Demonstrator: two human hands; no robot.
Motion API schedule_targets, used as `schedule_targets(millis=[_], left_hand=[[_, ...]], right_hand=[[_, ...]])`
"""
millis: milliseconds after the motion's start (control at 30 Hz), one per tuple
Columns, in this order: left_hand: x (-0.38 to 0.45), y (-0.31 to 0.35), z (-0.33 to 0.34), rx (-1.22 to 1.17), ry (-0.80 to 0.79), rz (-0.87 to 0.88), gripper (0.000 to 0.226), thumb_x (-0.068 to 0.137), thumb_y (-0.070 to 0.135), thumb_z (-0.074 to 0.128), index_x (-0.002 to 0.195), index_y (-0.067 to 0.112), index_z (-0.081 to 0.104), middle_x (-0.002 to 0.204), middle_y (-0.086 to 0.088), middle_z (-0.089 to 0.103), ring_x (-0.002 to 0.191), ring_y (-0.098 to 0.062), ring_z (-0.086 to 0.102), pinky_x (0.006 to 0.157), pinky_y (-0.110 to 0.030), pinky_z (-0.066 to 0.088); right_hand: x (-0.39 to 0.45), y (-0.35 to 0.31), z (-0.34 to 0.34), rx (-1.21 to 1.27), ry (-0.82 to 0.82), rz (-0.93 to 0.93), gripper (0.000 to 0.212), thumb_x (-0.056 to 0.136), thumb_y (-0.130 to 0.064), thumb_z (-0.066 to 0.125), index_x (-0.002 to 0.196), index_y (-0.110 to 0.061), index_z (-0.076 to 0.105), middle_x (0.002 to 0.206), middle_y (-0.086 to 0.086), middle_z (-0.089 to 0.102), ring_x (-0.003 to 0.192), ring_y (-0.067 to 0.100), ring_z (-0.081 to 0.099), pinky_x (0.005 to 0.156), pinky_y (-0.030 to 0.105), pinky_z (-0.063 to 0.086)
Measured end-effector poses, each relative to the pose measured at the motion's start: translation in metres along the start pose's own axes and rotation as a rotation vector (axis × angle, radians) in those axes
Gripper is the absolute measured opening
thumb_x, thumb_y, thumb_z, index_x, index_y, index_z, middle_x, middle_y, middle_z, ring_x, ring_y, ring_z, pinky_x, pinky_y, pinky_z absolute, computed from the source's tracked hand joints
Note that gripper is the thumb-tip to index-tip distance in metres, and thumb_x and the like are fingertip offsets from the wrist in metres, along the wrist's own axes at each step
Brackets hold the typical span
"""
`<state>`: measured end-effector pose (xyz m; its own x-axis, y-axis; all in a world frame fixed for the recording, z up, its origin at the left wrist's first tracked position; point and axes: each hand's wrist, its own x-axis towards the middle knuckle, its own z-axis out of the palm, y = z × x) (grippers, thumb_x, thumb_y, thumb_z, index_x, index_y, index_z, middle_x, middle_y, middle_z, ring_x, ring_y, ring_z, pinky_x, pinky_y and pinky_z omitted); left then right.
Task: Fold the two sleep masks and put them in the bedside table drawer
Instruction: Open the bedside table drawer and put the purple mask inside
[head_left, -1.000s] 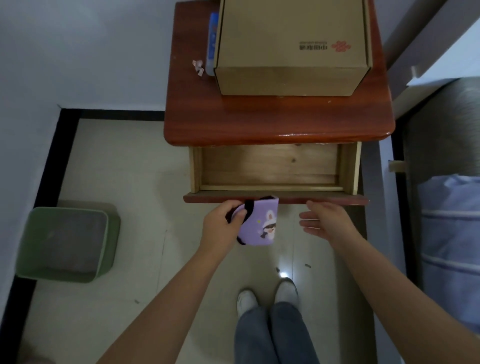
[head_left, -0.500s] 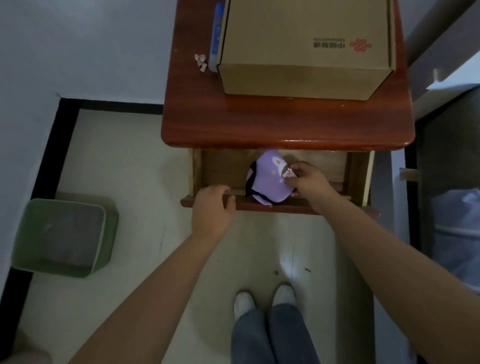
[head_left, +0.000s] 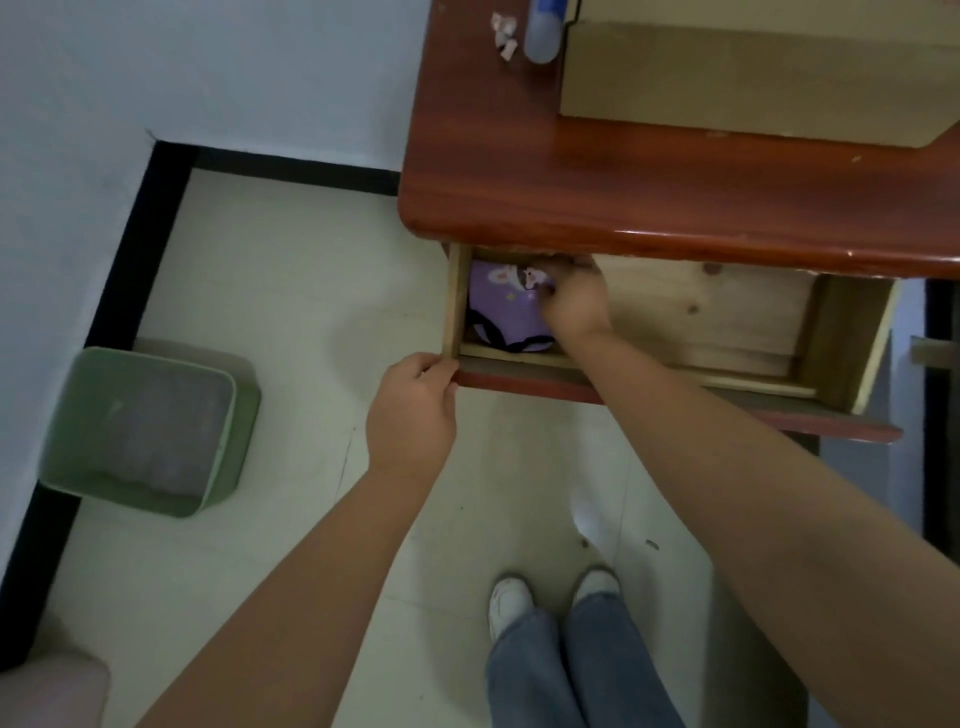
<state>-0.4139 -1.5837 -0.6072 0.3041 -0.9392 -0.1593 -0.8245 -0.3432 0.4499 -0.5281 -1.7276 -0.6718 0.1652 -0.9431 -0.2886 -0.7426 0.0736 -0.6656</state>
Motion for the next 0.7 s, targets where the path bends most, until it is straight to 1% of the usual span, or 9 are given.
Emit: schedule_targets(millis=[67, 167, 300, 333, 367, 433, 500, 600, 700], left_hand=[[-0.001, -0.002, 0.0, -0.004, 0.003, -0.014, 0.028, 0.085, 0.005, 0.05, 0.111, 0.002, 0.06, 0.115, -0.021, 0.061, 0.107, -0.036, 0.053, 0.086, -0.04, 0.045], [-0.003, 0.0, 0.003, 0.032, -0.043, 0.001, 0.032, 0.084, 0.005, 0.049, 0.115, 0.002, 0.055, 0.12, -0.021, 0.057, 0.112, -0.036, 0.049, 0.09, -0.042, 0.044], [-0.014, 0.018, -0.007, 0.059, -0.077, 0.125, 0.032, 0.072, -0.005, 0.057, 0.104, -0.009, 0.059, 0.104, -0.033, 0.062, 0.101, -0.045, 0.056, 0.086, -0.047, 0.049], [-0.016, 0.027, -0.012, 0.073, -0.093, 0.166, 0.032, 0.073, -0.004, 0.056, 0.104, -0.009, 0.058, 0.106, -0.033, 0.061, 0.103, -0.045, 0.055, 0.089, -0.047, 0.048], [-0.016, 0.038, -0.018, 0.102, -0.128, 0.205, 0.035, 0.077, 0.0, 0.053, 0.111, -0.007, 0.055, 0.115, -0.032, 0.057, 0.112, -0.043, 0.05, 0.096, -0.044, 0.044], [-0.017, 0.063, -0.026, 0.191, -0.231, 0.273, 0.042, 0.088, 0.013, 0.04, 0.129, 0.002, 0.039, 0.14, -0.022, 0.039, 0.134, -0.032, 0.029, 0.111, -0.037, 0.023], [-0.019, 0.096, -0.034, 0.281, -0.304, 0.374, 0.046, 0.092, 0.022, 0.035, 0.135, 0.006, 0.028, 0.149, -0.015, 0.024, 0.14, -0.027, 0.013, 0.114, -0.036, 0.01], [-0.035, 0.162, -0.05, 0.361, -0.322, 0.588, 0.05, 0.091, 0.023, 0.04, 0.135, 0.006, 0.026, 0.15, -0.017, 0.021, 0.141, -0.03, 0.008, 0.115, -0.041, 0.008], [-0.071, 0.237, -0.064, 0.408, -0.299, 0.849, 0.052, 0.09, 0.024, 0.041, 0.136, 0.006, 0.025, 0.152, -0.016, 0.019, 0.141, -0.03, 0.007, 0.116, -0.042, 0.009]], right_hand=[[-0.004, -0.002, 0.002, -0.015, 0.032, -0.013, 0.035, 0.087, -0.001, 0.039, 0.119, -0.005, 0.052, 0.133, 0.018, 0.047, 0.122, 0.031, 0.04, 0.093, 0.019, 0.025], [-0.011, -0.004, -0.008, -0.113, 0.044, -0.046, 0.038, 0.087, -0.004, 0.041, 0.124, -0.002, 0.045, 0.135, 0.025, 0.042, 0.124, 0.037, 0.036, 0.098, 0.025, 0.024], [-0.047, -0.008, -0.034, -0.097, -0.002, -0.06, 0.043, 0.083, -0.001, 0.044, 0.126, -0.002, 0.044, 0.134, 0.027, 0.04, 0.123, 0.036, 0.038, 0.099, 0.026, 0.025], [-0.062, -0.009, -0.043, -0.091, -0.009, -0.076, 0.042, 0.082, 0.001, 0.044, 0.124, 0.0, 0.046, 0.132, 0.028, 0.043, 0.122, 0.037, 0.04, 0.1, 0.029, 0.027], [-0.079, -0.009, -0.054, -0.088, -0.012, -0.099, 0.041, 0.081, 0.002, 0.044, 0.122, 0.001, 0.047, 0.13, 0.028, 0.046, 0.12, 0.037, 0.043, 0.099, 0.031, 0.029], [-0.116, -0.011, -0.083, -0.099, 0.02, -0.128, 0.04, 0.081, 0.001, 0.045, 0.121, 0.001, 0.049, 0.128, 0.025, 0.051, 0.116, 0.036, 0.048, 0.097, 0.033, 0.033], [-0.153, -0.007, -0.119, -0.182, 0.092, -0.127, 0.037, 0.084, -0.004, 0.046, 0.12, 0.0, 0.05, 0.128, 0.022, 0.054, 0.117, 0.036, 0.049, 0.101, 0.037, 0.034], [-0.209, 0.004, -0.181, -0.335, 0.242, -0.08, 0.041, 0.085, -0.012, 0.049, 0.124, 0.0, 0.045, 0.133, 0.025, 0.048, 0.128, 0.039, 0.038, 0.11, 0.047, 0.027], [-0.278, 0.018, -0.243, -0.407, 0.406, 0.117, 0.049, 0.087, -0.02, 0.048, 0.131, -0.003, 0.036, 0.144, 0.024, 0.034, 0.136, 0.039, 0.023, 0.113, 0.048, 0.019]])
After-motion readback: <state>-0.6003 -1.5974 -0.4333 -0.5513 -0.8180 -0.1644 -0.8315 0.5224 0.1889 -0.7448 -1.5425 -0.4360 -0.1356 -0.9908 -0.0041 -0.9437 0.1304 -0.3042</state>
